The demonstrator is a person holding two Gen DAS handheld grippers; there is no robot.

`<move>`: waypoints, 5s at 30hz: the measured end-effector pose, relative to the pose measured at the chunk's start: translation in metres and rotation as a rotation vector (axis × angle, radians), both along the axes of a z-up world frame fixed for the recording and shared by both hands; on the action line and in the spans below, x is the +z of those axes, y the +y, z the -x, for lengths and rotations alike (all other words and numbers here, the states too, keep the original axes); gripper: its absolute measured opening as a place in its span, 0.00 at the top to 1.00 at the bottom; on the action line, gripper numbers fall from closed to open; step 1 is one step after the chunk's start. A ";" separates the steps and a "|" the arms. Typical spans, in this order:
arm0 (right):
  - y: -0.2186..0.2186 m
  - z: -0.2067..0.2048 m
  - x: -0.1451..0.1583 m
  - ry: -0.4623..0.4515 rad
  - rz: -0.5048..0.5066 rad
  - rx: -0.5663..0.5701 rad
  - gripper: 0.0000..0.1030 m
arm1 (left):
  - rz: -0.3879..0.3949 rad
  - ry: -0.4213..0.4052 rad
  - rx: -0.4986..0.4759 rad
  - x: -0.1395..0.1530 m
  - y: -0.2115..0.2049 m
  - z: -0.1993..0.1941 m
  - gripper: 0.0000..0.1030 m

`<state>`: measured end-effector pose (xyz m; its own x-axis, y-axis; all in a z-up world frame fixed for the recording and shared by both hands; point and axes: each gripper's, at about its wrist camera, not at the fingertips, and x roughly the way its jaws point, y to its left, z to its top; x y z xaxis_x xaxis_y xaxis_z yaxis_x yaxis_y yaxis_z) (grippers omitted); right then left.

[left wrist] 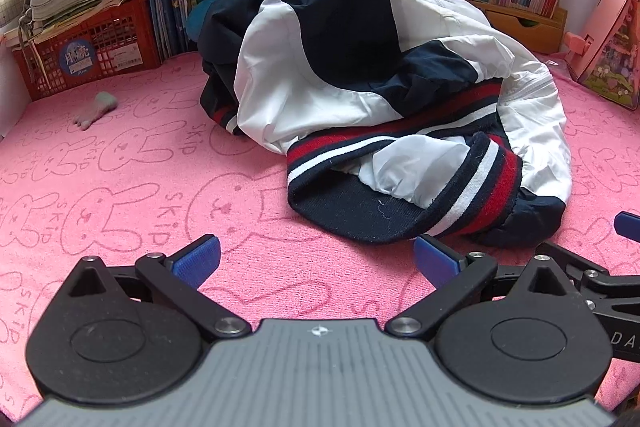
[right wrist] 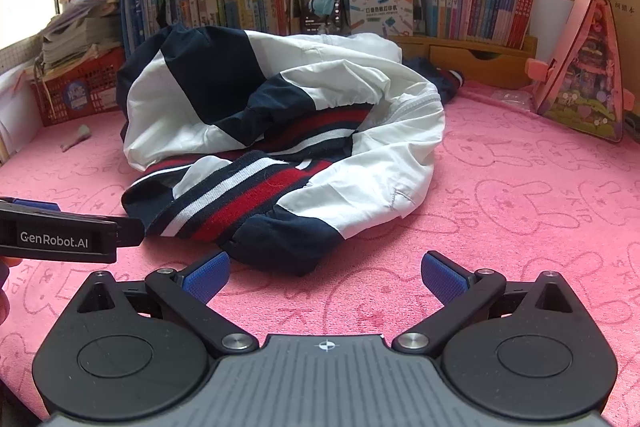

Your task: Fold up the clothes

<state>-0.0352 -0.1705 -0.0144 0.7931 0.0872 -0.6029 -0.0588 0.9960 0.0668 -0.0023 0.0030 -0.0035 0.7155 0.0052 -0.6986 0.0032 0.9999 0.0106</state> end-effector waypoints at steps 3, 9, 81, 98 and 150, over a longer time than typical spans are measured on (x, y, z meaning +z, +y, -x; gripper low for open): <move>0.000 0.000 0.000 -0.031 0.004 -0.003 0.00 | 0.008 -0.001 -0.005 -0.004 0.003 0.003 0.00; 0.010 0.010 0.000 -0.154 0.112 -0.005 0.00 | 0.023 -0.002 -0.016 -0.012 0.010 0.008 0.00; 0.014 -0.014 -0.032 0.013 0.062 -0.052 0.00 | 0.012 -0.087 0.004 -0.034 0.004 -0.009 0.00; -0.003 -0.010 -0.007 -0.071 -0.079 -0.056 0.00 | -0.005 -0.036 -0.042 -0.022 0.017 -0.015 0.00; -0.045 0.044 0.015 -0.293 0.024 -0.133 0.00 | -0.185 -0.228 -0.521 0.015 -0.038 -0.045 0.00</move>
<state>-0.0787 -0.2158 0.0011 0.9366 -0.0407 -0.3480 0.0591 0.9973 0.0425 0.0429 -0.0354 0.0118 0.7880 -0.2799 -0.5484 0.4703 0.8485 0.2426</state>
